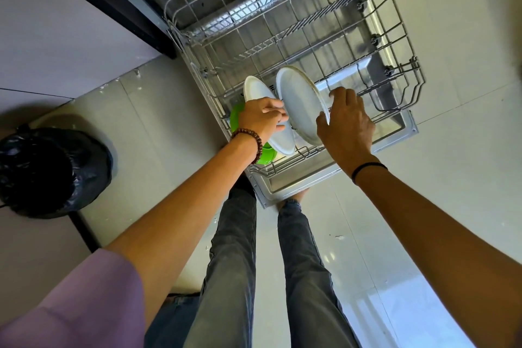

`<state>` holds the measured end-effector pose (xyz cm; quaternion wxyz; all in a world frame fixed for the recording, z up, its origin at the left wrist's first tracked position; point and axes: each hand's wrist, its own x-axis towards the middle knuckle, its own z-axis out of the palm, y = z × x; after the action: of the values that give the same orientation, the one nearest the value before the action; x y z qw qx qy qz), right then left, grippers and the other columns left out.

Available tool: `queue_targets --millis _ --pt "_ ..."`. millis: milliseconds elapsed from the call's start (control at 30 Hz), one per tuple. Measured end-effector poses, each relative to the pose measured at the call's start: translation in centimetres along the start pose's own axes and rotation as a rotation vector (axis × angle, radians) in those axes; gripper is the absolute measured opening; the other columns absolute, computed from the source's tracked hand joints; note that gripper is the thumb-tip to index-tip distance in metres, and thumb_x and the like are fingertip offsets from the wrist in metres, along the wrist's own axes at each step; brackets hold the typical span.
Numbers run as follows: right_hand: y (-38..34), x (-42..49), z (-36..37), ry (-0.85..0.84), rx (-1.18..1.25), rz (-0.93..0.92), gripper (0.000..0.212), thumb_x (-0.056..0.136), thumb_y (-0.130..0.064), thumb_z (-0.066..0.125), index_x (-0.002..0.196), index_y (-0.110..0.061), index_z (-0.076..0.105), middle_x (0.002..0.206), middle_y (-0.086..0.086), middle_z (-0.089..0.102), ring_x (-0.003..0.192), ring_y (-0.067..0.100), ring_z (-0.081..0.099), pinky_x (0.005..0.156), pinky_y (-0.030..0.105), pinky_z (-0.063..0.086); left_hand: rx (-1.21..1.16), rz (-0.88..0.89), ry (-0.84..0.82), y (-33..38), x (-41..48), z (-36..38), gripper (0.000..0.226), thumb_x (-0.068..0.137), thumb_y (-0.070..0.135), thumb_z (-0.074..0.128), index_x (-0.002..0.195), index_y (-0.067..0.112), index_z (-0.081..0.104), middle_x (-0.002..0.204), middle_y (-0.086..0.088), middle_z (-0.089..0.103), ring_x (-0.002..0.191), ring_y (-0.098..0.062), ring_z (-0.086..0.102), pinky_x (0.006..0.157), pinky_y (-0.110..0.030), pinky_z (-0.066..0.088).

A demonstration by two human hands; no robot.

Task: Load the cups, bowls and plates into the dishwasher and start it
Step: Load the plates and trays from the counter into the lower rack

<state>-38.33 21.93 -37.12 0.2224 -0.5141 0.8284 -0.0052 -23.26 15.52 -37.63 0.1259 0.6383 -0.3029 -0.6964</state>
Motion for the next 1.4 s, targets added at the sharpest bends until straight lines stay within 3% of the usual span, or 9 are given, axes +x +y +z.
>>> queue_targets --millis 167,367,500,633,700,800,967,1100,1400 --pt "-2.3 -2.0 -3.2 0.045 0.096 -0.060 0.031 0.092 -0.021 0.060 0.118 -0.008 0.051 0.117 0.012 0.057 0.108 0.028 0.056 0.079 0.043 0.055 0.026 0.044 0.014 1.4 -3.5 -0.8 0.024 0.089 -0.007 0.051 0.105 0.002 0.066 0.099 -0.014 0.070 0.095 -0.022 0.069 0.077 -0.028 0.059" --pt "-7.5 -5.6 -9.4 0.037 0.143 -0.213 0.016 0.094 -0.024 0.055 0.106 -0.014 0.057 0.106 0.008 0.064 0.094 0.030 0.062 0.071 0.036 0.046 0.152 0.215 0.092 4.7 -11.8 -3.4 0.021 0.081 -0.002 0.064 0.085 0.018 0.071 0.094 -0.008 0.074 0.085 -0.018 0.069 0.069 -0.031 0.059" --pt "-11.8 -8.9 -14.5 0.061 0.188 -0.365 0.012 0.097 -0.028 0.050 0.097 -0.018 0.056 0.091 0.002 0.065 0.080 0.023 0.061 0.067 0.038 0.052 0.223 0.354 0.179 6.6 -18.2 -6.1 0.018 0.083 -0.001 0.067 0.095 0.010 0.073 0.096 -0.005 0.073 0.082 -0.010 0.064 0.068 -0.017 0.054" --pt "-15.6 -11.5 -17.6 -0.016 0.094 -0.518 0.017 0.099 -0.034 0.050 0.087 -0.023 0.054 0.078 -0.004 0.060 0.070 0.015 0.058 0.061 0.031 0.051 0.260 0.450 0.303 7.2 -23.6 -9.4 0.019 0.082 0.007 0.070 0.098 0.017 0.072 0.096 0.002 0.073 0.088 -0.007 0.066 0.086 -0.021 0.052" --pt "-18.0 -12.3 -18.6 -0.066 0.037 -0.604 0.021 0.097 -0.040 0.049 0.087 -0.023 0.055 0.080 -0.002 0.063 0.075 0.019 0.061 0.066 0.038 0.053 0.232 0.475 0.370 7.5 -26.2 -11.4 0.019 0.082 0.006 0.069 0.098 0.017 0.072 0.096 0.001 0.073 0.086 -0.007 0.066 0.079 -0.016 0.052" --pt "-22.2 -13.2 -19.8 -0.099 0.003 -0.737 0.023 0.096 -0.041 0.053 0.088 -0.020 0.057 0.085 0.002 0.067 0.085 0.024 0.062 0.066 0.036 0.046 0.214 0.495 0.490 7.9 -29.5 -15.0 0.018 0.084 0.009 0.067 0.101 0.015 0.071 0.098 -0.001 0.073 0.083 -0.007 0.064 0.064 -0.007 0.046" --pt "-31.0 -15.9 -21.3 -0.087 -0.011 -0.912 0.023 0.094 -0.042 0.057 0.091 -0.020 0.062 0.086 0.003 0.069 0.085 0.025 0.064 0.069 0.040 0.054 0.191 0.508 0.654 8.6 -34.0 -22.5 0.019 0.085 0.011 0.068 0.104 0.011 0.071 0.103 -0.005 0.072 0.090 -0.017 0.066 0.074 -0.019 0.050" --pt "-39.1 -18.0 -21.4 -0.119 0.019 -1.022 0.022 0.094 -0.040 0.057 0.091 -0.020 0.063 0.083 -0.001 0.069 0.077 0.020 0.063 0.068 0.041 0.057 0.081 0.525 0.746 8.4 -36.3 -29.6 0.016 0.087 0.015 0.066 0.102 0.017 0.071 0.101 -0.001 0.071 0.091 -0.013 0.064 0.076 -0.024 0.054" --pt "-57.7 -21.4 -18.0 -0.112 0.162 -1.104 0.018 0.093 -0.041 0.059 0.089 -0.024 0.062 0.079 -0.008 0.065 0.071 0.012 0.062 0.067 0.037 0.058 0.033 0.538 0.793 8.0 -39.0 -47.6 0.016 0.087 0.017 0.065 0.101 0.020 0.072 0.097 0.002 0.071 0.091 -0.010 0.066 0.079 -0.030 0.058"
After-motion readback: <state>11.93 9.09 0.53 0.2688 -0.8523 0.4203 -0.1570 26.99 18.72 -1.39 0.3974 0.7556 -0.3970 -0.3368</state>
